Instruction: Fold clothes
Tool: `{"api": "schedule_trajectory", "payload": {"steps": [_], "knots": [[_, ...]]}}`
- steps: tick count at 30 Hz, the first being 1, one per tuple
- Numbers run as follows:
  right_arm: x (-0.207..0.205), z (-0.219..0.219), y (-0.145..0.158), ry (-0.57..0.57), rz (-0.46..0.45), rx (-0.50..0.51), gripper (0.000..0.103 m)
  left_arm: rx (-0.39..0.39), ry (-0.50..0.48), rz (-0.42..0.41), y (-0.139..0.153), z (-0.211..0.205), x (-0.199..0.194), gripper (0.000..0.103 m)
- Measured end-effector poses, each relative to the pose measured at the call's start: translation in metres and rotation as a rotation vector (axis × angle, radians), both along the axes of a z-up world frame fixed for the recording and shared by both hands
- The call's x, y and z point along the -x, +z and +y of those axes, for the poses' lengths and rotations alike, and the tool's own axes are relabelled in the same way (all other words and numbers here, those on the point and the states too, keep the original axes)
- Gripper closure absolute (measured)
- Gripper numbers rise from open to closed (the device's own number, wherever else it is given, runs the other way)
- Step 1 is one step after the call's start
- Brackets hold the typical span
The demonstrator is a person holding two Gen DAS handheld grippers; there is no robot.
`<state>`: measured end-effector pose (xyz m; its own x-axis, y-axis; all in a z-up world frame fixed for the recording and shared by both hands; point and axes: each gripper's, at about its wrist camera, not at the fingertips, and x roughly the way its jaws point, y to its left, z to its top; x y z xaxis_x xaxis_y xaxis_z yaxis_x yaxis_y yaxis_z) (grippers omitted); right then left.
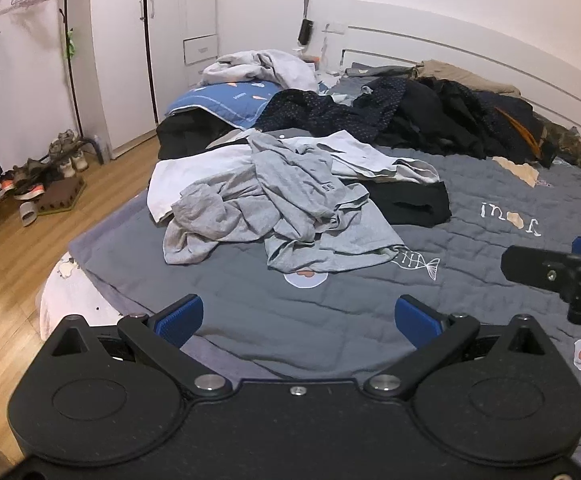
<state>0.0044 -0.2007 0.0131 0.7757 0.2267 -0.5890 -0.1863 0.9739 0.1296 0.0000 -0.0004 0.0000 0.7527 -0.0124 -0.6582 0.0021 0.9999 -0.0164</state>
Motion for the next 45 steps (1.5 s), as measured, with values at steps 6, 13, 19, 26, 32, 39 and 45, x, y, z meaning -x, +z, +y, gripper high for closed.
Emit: {"api": "schedule_trajectory", "payload": {"steps": [6, 13, 19, 26, 32, 39, 45], "knots": [[0.003, 0.0, 0.001, 0.0, -0.013, 0.0, 0.0, -0.023, 0.001, -0.012, 0.0, -0.004, 0.0, 0.0], [-0.001, 0.004, 0.003, 0.006, -0.008, 0.006, 0.0, -0.012, 0.009, -0.023, -0.001, 0.003, 0.0, 0.0], [-0.002, 0.006, 0.004, 0.009, -0.01, 0.005, 0.0, 0.0, 0.027, -0.028, -0.001, 0.008, -0.002, 0.0], [-0.003, 0.009, 0.007, 0.014, -0.007, 0.005, 0.0, -0.01, 0.036, -0.031, -0.001, 0.008, -0.002, 0.0], [-0.004, 0.012, 0.006, 0.016, -0.006, -0.004, 0.0, -0.011, 0.05, -0.045, 0.001, 0.01, -0.001, 0.0], [-0.006, 0.013, 0.005, 0.021, -0.001, -0.009, 0.0, -0.006, 0.045, -0.04, 0.001, 0.011, -0.002, 0.0], [-0.007, 0.014, 0.005, 0.022, 0.0, -0.01, 0.0, -0.006, 0.038, -0.035, 0.0, 0.01, -0.003, 0.0]]}}
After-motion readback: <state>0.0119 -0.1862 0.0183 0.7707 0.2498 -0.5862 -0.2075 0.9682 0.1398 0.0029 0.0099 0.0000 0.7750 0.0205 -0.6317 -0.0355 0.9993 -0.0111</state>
